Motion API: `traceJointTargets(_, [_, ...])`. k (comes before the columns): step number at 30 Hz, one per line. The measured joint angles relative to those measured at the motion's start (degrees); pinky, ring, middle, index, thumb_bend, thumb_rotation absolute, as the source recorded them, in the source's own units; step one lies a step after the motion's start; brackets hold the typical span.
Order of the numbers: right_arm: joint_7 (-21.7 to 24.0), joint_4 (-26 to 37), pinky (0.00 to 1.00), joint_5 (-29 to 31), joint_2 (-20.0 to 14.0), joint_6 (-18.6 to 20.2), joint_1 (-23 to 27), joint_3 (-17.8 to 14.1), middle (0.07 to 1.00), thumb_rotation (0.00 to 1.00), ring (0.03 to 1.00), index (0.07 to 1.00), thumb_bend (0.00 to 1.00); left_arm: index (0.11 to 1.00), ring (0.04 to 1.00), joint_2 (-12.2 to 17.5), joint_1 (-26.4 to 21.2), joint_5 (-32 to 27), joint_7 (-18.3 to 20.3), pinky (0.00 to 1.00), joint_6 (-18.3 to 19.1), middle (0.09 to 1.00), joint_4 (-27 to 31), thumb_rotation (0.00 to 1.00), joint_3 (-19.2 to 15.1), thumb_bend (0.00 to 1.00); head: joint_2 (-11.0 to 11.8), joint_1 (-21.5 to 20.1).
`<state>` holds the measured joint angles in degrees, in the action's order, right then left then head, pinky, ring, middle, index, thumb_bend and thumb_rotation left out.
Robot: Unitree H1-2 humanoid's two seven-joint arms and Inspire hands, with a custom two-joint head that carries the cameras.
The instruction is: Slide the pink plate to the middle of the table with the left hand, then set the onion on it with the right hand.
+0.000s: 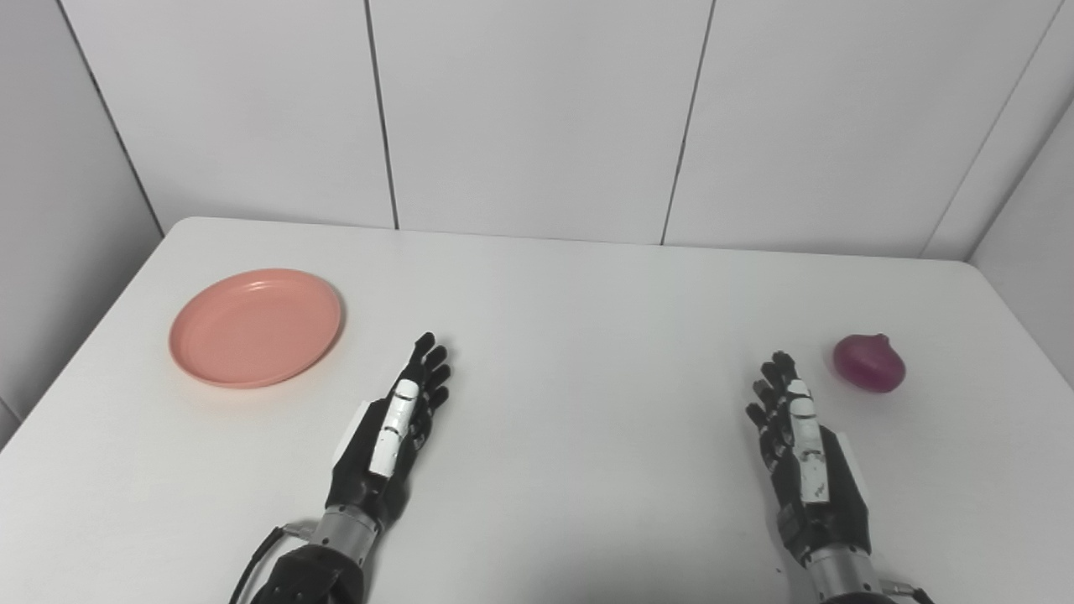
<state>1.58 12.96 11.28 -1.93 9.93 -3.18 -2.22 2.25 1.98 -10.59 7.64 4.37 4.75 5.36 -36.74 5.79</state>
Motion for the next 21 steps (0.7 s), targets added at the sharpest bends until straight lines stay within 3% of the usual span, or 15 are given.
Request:
traceJointTargets(8, [1.5,0.0,1.0,2.1,-1.0,0.0,-0.2,-1.1,1.0,1.0,1.0,1.0,0.21,1.0,0.999,-1.1,0.0,1.1,-1.6,1.0,-0.8,1.0,-0.4,0.97,1.9,0.49,1.8,9.2])
traceJointTargets(14, [4.5,-0.8,1.0,3.5,-3.0,-0.3,-0.4,-1.7,1.0,1.0,1.0,1.0,0.2,1.0,1.0,-3.5,0.2,1.3,-2.6,1.0,-0.9,1.0,-0.4,0.98,3.7,0.47,2.6,11.7])
traceJointTargets(18, [5.2,-0.9,1.0,3.9,-3.6,-0.3,-0.5,-2.2,1.0,1.0,1.0,1.0,0.17,1.0,1.0,-4.2,0.2,2.3,-2.7,1.0,-1.5,1.0,-1.0,0.99,4.3,0.45,3.7,15.7])
traceJointTargets(21, [5.4,-0.9,1.0,4.2,-3.6,-0.3,-0.5,-2.2,1.0,1.0,1.0,1.0,0.15,1.0,1.0,-5.0,0.1,2.6,-2.8,1.0,-1.6,1.0,-1.3,0.98,4.2,0.46,3.9,16.0])
